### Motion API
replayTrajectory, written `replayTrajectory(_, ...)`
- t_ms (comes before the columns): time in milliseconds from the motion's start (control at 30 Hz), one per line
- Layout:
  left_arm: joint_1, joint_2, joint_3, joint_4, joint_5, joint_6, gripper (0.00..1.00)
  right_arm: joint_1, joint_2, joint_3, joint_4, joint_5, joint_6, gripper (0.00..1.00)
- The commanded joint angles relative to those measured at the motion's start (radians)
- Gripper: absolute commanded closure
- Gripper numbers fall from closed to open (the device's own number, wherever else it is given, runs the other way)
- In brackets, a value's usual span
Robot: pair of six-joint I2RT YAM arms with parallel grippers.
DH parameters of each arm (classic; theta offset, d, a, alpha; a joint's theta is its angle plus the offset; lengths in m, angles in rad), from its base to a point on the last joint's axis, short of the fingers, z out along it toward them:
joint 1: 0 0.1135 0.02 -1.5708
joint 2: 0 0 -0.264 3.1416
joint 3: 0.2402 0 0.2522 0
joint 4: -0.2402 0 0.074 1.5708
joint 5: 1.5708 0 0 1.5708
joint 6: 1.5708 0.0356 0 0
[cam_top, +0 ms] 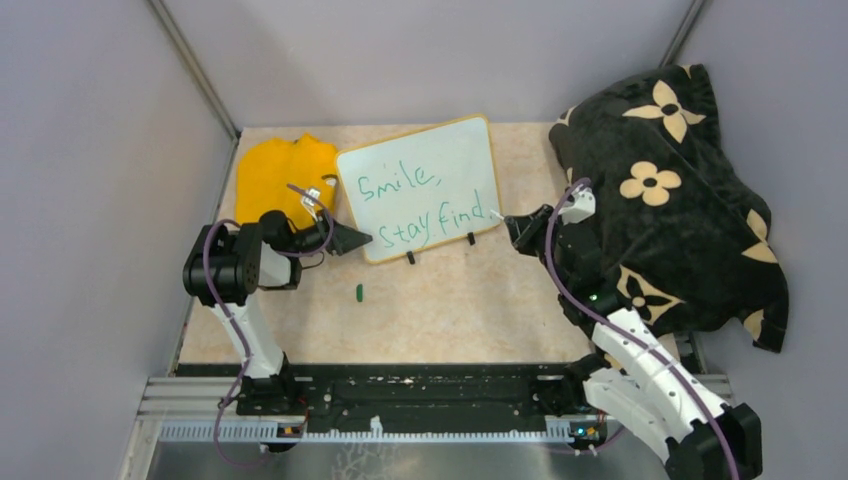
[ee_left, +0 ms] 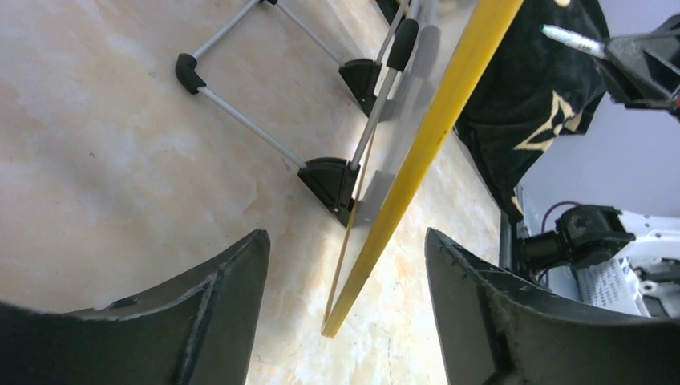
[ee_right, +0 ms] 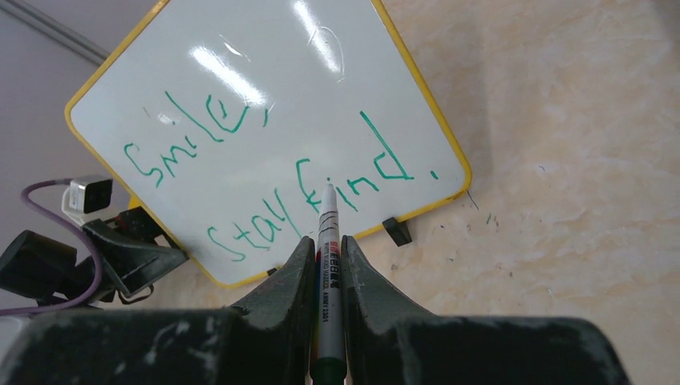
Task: Write a sentence on the whiteboard
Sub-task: Write a sentence on the whiteboard, then close the whiteboard marker at the center of the board.
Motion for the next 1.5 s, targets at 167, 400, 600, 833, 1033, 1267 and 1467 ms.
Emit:
replayTrajectory(167,0.001,-0.022,-0.023,0.052,-0.004,-0.009,0.01,-0.007,-0.063,0.014,-0.038,-0.023,-0.037,1.0)
replayTrajectory(400,0.004,-0.184,-0.07,-0.136,-0.084,0.074,0.01,-0.007,-0.083,0.027,-0.06,-0.027,-0.054,1.0)
replayTrajectory(600,0.033,-0.442,-0.079,-0.562,-0.344,0.162,0.01,-0.007,-0.085,0.014,-0.034,-0.06,-0.04,1.0)
replayTrajectory(833,0.046,-0.748,0.029,-1.213,-0.97,0.043,0.01,-0.004,-0.116,0.031,-0.076,-0.058,-0.039,1.0)
replayTrajectory(1033,0.049,-0.822,0.088,-1.43,-0.97,0.067,0.01,0.101,-0.123,0.072,-0.175,0.072,-0.092,1.0)
replayTrajectory(1267,0.037,-0.794,0.086,-1.515,-0.629,0.204,0.01,0.208,-0.101,0.097,-0.26,0.196,-0.129,1.0)
replayTrajectory(1467,-0.206,-0.855,0.102,-1.666,-0.89,0.258,0.01,0.21,-0.172,0.042,-0.3,0.226,-0.142,1.0)
